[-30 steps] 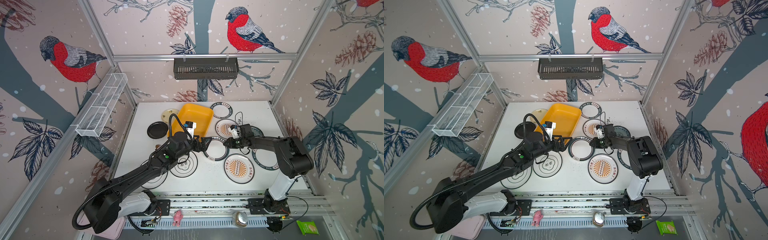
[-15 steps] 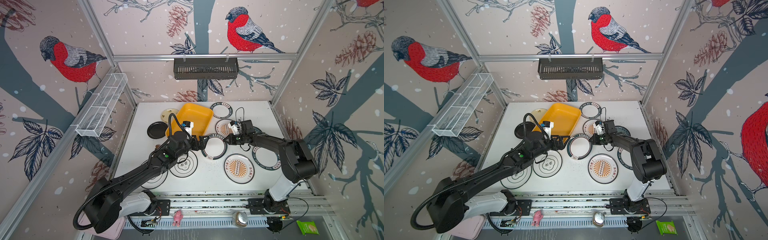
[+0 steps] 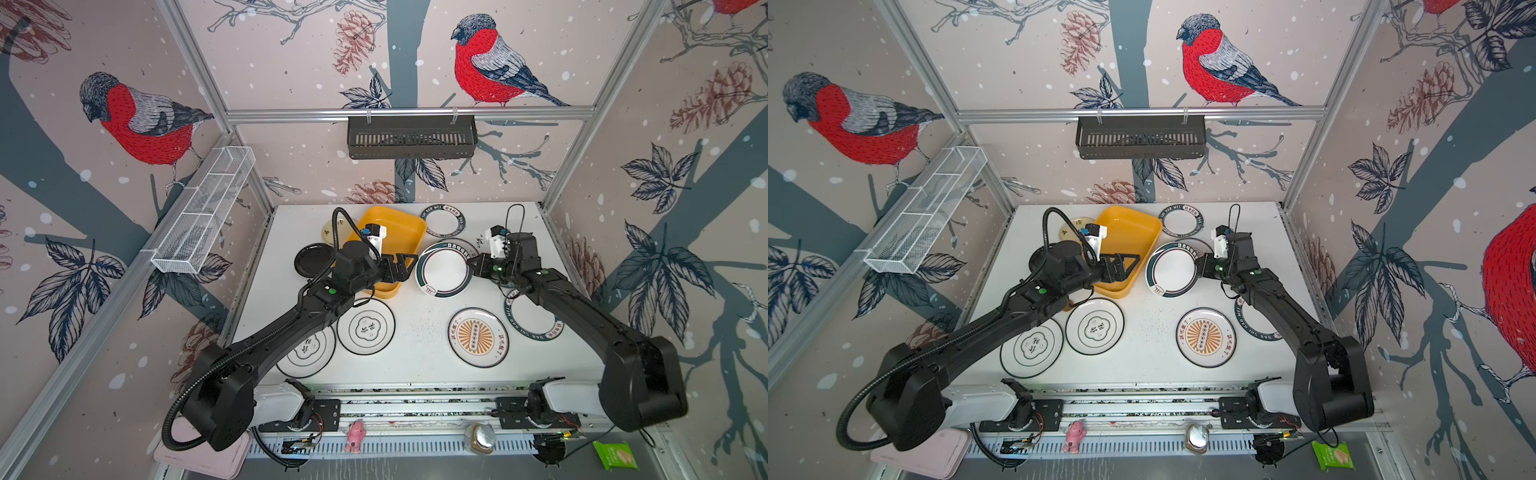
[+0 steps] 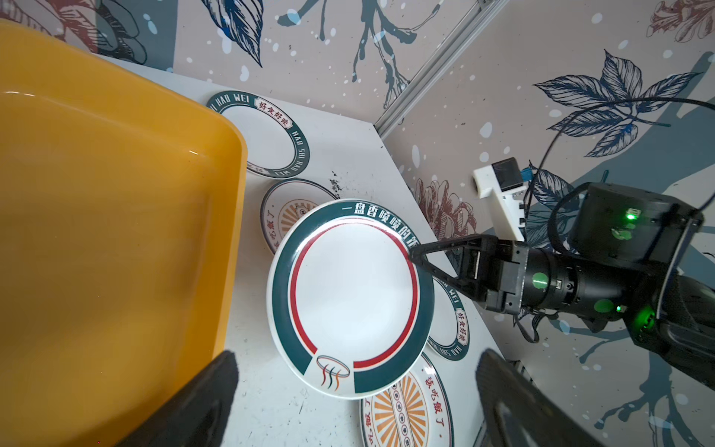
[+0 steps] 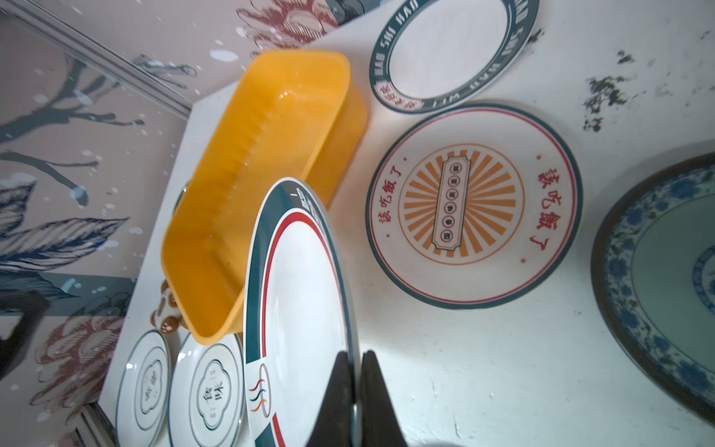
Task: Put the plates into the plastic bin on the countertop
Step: 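Lift the plate upright with the right gripper toward the left gripper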
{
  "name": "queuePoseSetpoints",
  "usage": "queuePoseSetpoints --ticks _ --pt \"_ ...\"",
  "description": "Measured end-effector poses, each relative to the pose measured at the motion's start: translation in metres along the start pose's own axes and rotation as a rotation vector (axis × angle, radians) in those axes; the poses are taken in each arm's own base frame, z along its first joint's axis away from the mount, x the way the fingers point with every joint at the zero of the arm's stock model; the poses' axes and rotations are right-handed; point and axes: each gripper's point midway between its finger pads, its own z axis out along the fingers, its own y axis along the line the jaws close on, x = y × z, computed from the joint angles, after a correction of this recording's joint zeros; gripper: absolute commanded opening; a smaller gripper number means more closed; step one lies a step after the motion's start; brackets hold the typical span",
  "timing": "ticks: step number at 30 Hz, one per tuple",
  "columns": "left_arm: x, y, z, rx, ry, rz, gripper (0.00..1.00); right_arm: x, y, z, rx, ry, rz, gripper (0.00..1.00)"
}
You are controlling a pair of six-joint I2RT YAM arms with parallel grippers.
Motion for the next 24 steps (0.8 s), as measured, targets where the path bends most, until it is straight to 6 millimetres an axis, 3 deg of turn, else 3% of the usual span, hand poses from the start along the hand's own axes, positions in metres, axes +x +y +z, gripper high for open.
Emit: queuePoseSetpoints --ticks 6,9,15,22,24 --pt "0.002 -0.001 0.016 0.016 0.094 0.047 0.96 -0.034 0.028 -0.036 -0.106 -0.155 0.004 0.00" --pt "0.005 -0.002 0.019 0.062 0.123 0.034 0.95 -0.036 0.036 -0.046 -0.159 -0.183 0.016 0.00" --pt "0.003 -0.009 0.028 0.143 0.154 0.012 0.82 -0.039 0.049 -0.057 -0.252 -0.209 0.040 0.00" --pt "0.004 -0.019 0.032 0.226 0.176 -0.014 0.37 -0.039 0.056 -0.061 -0.299 -0.220 0.053 0.00" --pt "0.000 -0.021 0.033 0.240 0.169 -0.028 0.28 -0.040 0.057 -0.062 -0.303 -0.224 0.055 0.00"
